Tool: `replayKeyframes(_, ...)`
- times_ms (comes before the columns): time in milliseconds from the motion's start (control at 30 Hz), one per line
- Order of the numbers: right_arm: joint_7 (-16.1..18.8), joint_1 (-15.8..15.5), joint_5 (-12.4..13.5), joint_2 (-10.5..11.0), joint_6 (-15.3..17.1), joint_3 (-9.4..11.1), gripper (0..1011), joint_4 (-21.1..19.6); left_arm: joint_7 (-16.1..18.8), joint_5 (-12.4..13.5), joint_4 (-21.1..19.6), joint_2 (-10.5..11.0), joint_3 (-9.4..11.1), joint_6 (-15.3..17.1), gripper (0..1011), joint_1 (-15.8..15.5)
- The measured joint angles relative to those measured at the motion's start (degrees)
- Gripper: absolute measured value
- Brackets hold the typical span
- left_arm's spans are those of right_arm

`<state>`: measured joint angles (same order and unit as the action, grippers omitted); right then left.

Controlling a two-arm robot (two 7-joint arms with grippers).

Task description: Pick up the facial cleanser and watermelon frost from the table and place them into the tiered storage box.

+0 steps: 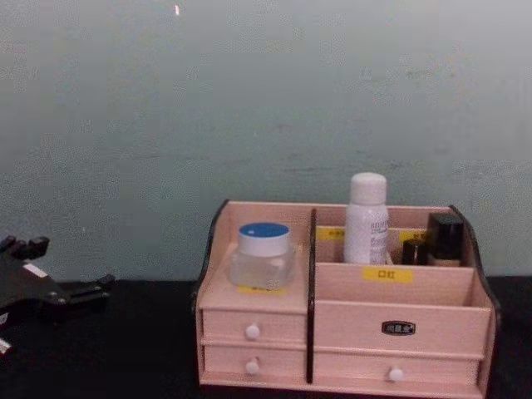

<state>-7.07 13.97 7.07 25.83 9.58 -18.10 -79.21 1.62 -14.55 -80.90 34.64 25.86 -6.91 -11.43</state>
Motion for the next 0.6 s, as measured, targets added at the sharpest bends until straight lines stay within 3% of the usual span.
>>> replayKeyframes(600,0.00,0.00,0.00,0.00,0.00,0.00,1003,0.00,0.00,0.00,0.00,0.00,0.00,0.00,1001,0.00)
